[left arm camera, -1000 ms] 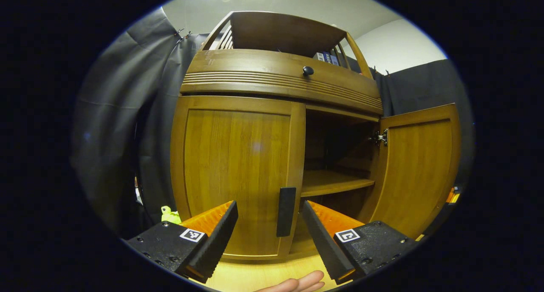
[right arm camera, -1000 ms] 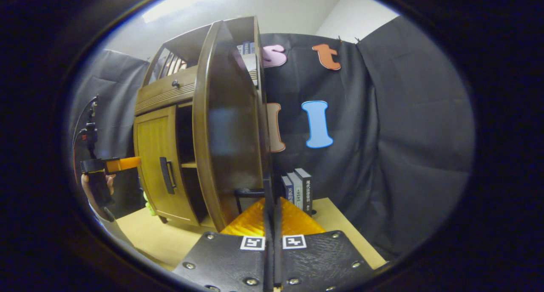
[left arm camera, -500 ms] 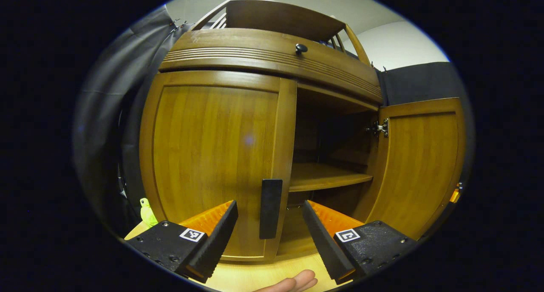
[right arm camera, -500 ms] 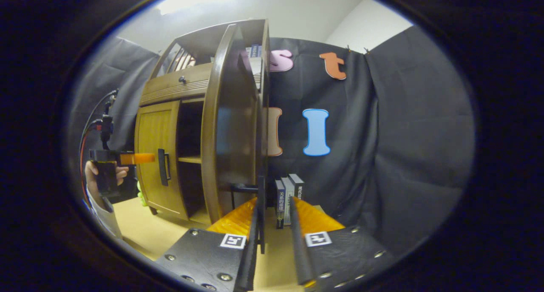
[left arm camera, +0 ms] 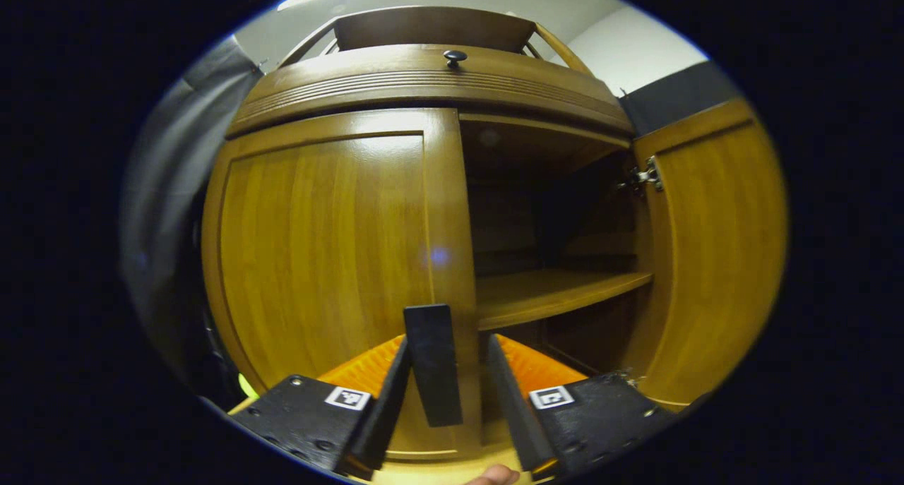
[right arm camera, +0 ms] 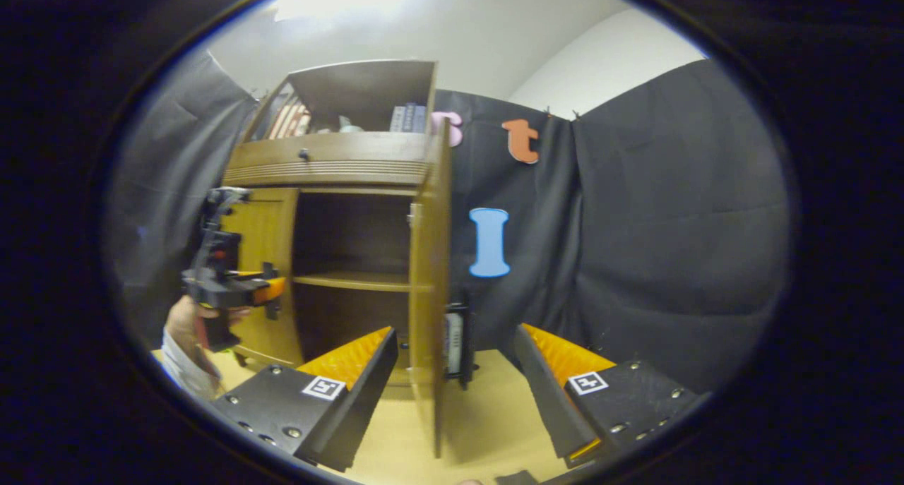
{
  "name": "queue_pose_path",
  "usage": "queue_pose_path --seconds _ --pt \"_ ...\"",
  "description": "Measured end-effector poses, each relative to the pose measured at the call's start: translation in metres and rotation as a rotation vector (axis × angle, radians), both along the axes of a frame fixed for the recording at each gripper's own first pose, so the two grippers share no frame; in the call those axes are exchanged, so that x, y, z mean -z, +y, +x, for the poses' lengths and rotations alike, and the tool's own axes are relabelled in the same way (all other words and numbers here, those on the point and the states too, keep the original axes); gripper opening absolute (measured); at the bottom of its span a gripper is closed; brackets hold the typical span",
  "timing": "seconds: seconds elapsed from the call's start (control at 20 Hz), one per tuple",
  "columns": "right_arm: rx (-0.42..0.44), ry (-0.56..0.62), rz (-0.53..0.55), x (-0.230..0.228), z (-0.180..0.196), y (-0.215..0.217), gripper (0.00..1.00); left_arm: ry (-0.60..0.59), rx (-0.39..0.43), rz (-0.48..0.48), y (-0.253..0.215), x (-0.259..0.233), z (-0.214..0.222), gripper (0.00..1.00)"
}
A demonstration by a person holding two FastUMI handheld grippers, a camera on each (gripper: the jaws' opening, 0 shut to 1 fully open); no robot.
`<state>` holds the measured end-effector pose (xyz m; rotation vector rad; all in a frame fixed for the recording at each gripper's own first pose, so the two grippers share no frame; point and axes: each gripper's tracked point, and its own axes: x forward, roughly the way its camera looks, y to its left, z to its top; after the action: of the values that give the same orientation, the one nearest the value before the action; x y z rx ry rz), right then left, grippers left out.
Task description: Open the right door of the double-door shoe cabinet with the right hand, and open the left door with the left hand.
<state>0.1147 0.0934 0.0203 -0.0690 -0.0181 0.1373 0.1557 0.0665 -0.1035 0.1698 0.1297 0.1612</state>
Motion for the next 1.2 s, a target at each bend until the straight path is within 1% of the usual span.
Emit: queue_pose_path --seconds 0.05,0.1,0.15,0.2,0.3,0.4,0.5,0.6,0.7,0.95,1.1,1.2 --pt "-0.042 0.001 0.003 0.004 -0.015 0.02 0.95 -0.015 -0.003 -0.032 -0.002 -0.001 0.0 0.45" --pt "-0.079 0.004 0.013 0.007 -0.03 0.038 0.96 -0.023 -0.001 -0.069 -0.003 -0.004 0.001 0.34" --pt "-0.106 0.003 0.027 0.011 -0.043 0.052 0.99 0.011 0.007 -0.089 -0.003 0.001 -0.004 0.37" --pt "-0.112 -0.001 0.037 0.012 -0.052 0.059 0.99 0.0 0.026 -0.109 -0.002 -0.001 -0.002 0.33" --pt "-0.093 -0.01 0.048 0.007 -0.062 0.055 0.98 0.003 0.038 -0.155 -0.005 0.003 -0.003 0.35" --pt "-0.066 -0.015 0.041 0.001 -0.067 0.047 0.97 0.028 0.043 -0.15 -0.004 0.006 -0.002 0.32" --pt "-0.052 -0.038 0.073 -0.011 -0.071 0.04 0.98 0.072 0.049 -0.125 -0.002 0.01 -0.003 0.32" --pt "-0.048 -0.057 0.101 -0.021 -0.077 0.035 0.98 0.081 0.078 -0.131 -0.005 0.008 -0.003 0.33" --pt "-0.037 -0.074 0.105 -0.028 -0.078 0.034 0.97 0.106 0.102 -0.151 -0.005 0.009 -0.008 0.32" --pt "0.001 -0.077 0.105 -0.032 -0.083 0.027 0.98 0.146 0.134 -0.166 -0.009 0.009 -0.041 0.32" --pt "0.019 -0.073 0.075 -0.033 -0.083 0.022 0.98 0.16 0.174 -0.149 -0.01 0.004 -0.064 0.32" --pt "0.013 -0.073 0.07 -0.033 -0.082 0.026 0.98 0.14 0.202 -0.133 -0.008 -0.001 -0.08 0.33"
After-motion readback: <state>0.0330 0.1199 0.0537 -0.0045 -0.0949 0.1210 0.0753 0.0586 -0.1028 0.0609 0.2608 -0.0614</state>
